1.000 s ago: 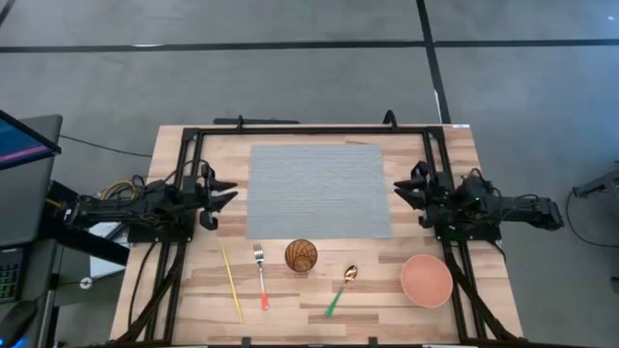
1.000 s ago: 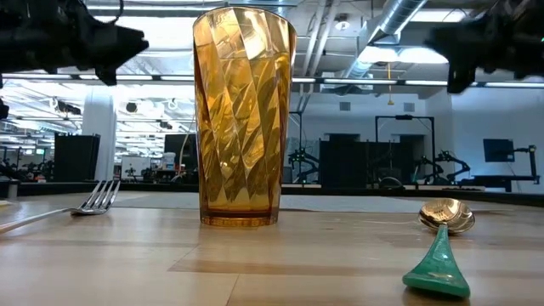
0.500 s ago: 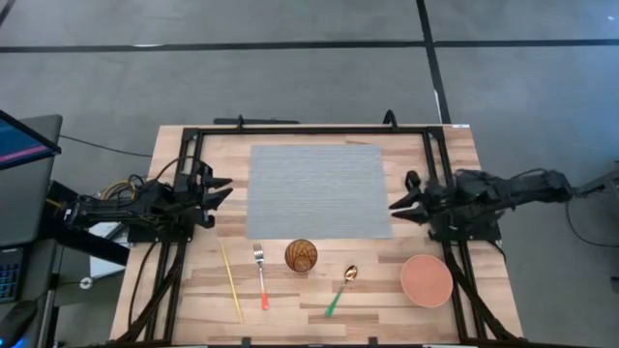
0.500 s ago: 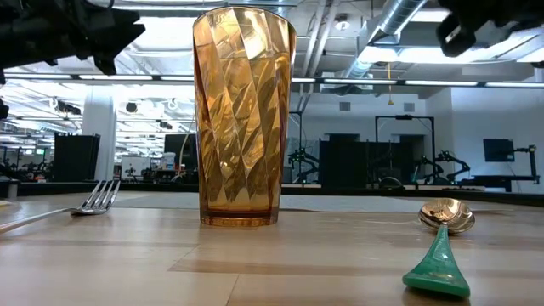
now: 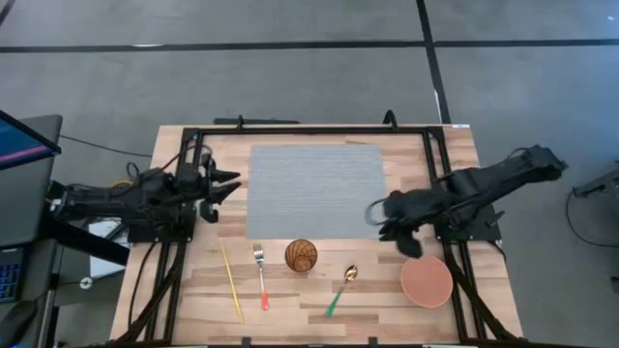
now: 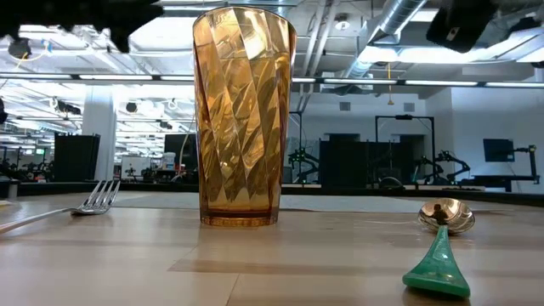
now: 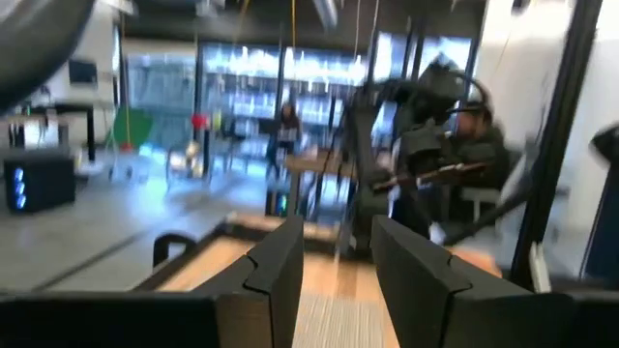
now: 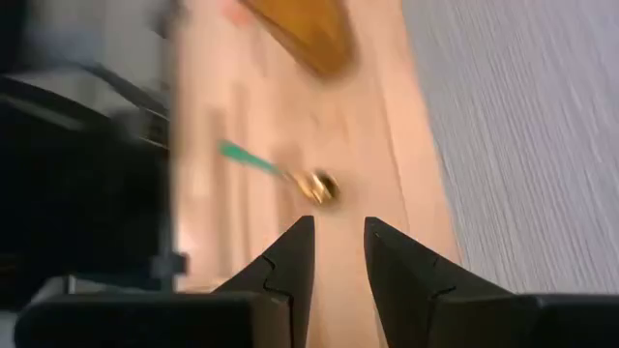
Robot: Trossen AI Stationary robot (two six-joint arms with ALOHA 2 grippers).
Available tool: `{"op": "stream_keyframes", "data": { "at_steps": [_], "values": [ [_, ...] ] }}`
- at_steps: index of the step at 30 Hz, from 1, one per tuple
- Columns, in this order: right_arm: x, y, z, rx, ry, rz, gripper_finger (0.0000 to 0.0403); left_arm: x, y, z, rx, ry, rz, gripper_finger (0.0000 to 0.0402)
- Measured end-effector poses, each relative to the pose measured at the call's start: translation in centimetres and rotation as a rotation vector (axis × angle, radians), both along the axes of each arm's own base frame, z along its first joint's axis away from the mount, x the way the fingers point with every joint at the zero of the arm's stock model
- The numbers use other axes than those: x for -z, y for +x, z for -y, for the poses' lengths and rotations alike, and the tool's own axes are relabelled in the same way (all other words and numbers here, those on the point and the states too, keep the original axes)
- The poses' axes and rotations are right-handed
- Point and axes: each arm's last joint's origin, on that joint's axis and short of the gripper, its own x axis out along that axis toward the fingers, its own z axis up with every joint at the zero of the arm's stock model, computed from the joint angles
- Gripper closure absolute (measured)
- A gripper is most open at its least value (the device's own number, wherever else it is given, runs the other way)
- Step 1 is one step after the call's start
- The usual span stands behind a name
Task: Pick & Place Utensil
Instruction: Put the light orange bowl on the gray placemat
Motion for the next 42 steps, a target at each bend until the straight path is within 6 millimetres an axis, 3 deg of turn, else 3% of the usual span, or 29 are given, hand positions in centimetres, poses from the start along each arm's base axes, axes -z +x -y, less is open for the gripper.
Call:
{"op": "stream_keyframes", "data": {
  "at_steps": [7,12,17,23,29,42],
  "values": [
    [1.2,-0.3,-1.7,0.084,0.077,-0.514,0.0316,-4.0,4.3,0.0,-0.005,0.037,-0.156,0.0275],
    [2.6,-1.0,-3.3,0.072,0.078,-0.779,0.0316,-4.3,5.6,0.0,-0.010,0.124,-0.198,0.0275],
    [4.1,-1.3,-3.9,0.071,-0.018,-0.813,0.0316,-4.2,5.8,0.0,-0.010,0.134,-0.209,0.0275],
    [7.3,-2.0,-3.6,0.104,-0.044,-0.905,0.0316,-4.3,5.7,0.0,-0.010,0.134,-0.203,0.0275],
    [9.8,-1.9,-3.6,0.075,-0.029,-0.890,0.0316,-4.3,5.7,0.0,-0.010,0.134,-0.203,0.0275],
    [12.1,-2.1,-3.4,0.064,-0.019,-0.874,0.0329,-4.3,5.7,0.0,-0.010,0.134,-0.203,0.0275]
  ]
}}
